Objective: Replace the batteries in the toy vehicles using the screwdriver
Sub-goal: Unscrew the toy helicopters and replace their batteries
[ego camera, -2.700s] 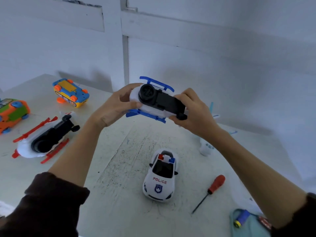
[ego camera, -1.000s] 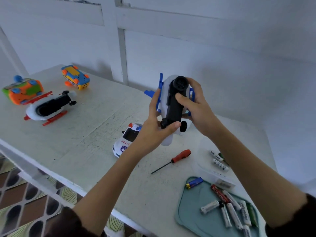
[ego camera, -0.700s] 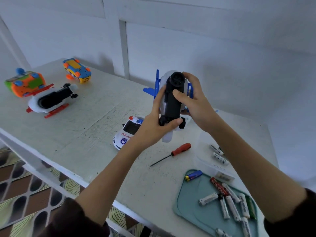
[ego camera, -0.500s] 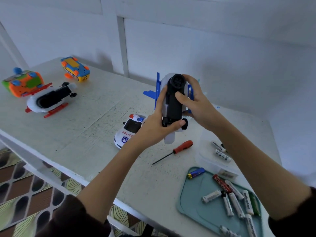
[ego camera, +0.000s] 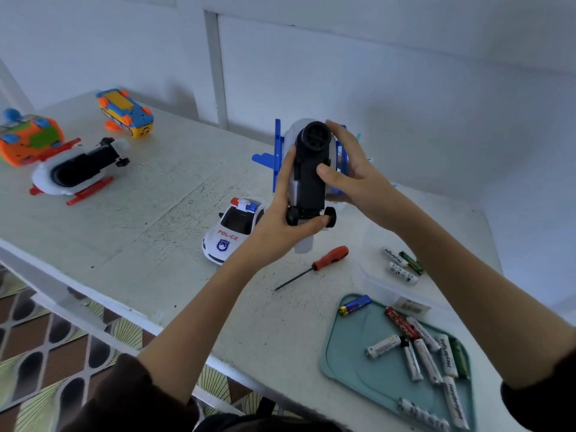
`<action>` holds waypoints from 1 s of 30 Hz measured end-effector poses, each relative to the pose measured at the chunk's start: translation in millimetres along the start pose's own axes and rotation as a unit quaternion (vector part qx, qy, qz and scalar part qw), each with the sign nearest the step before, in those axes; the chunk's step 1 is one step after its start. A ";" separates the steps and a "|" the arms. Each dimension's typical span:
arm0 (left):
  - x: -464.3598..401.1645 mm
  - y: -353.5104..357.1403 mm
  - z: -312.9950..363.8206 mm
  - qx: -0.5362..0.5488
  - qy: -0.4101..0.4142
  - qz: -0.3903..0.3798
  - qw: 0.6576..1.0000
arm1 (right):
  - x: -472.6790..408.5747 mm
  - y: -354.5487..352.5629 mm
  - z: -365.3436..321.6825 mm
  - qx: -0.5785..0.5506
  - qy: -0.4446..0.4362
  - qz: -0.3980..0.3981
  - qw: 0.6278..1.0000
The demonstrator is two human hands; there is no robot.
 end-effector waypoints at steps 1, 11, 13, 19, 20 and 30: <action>0.3 -2.2 0.7 -0.008 0.005 0.004 1.000 | 2.4 -3.2 -2.2 0.024 0.004 -0.010 1.000; -0.8 -19.6 6.8 -0.044 0.033 0.072 0.996 | 27.4 3.1 25.1 0.328 0.063 -0.112 0.936; -2.2 -18.3 5.9 -0.054 0.039 0.071 0.995 | 27.4 20.8 42.1 0.448 0.075 -0.205 0.867; -1.4 -11.3 3.3 -0.063 0.043 0.065 0.995 | 25.7 36.7 68.4 0.553 0.115 -0.254 0.785; -1.1 -11.2 3.2 -0.063 0.045 0.066 0.995 | 24.9 38.0 71.6 0.569 0.105 -0.252 0.776; -2.6 -24.2 7.1 -0.077 0.062 0.085 0.991 | 26.7 22.4 47.4 0.340 0.061 -0.237 0.908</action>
Point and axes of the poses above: each hand's wrist, its own x-axis away from the middle knuckle, its own y-axis out of the palm, z = x × y, the point moved 4 cm from there along -x, towards the middle knuckle, and after that the axes turned 6 degrees about -z, right-handed, at the moved point
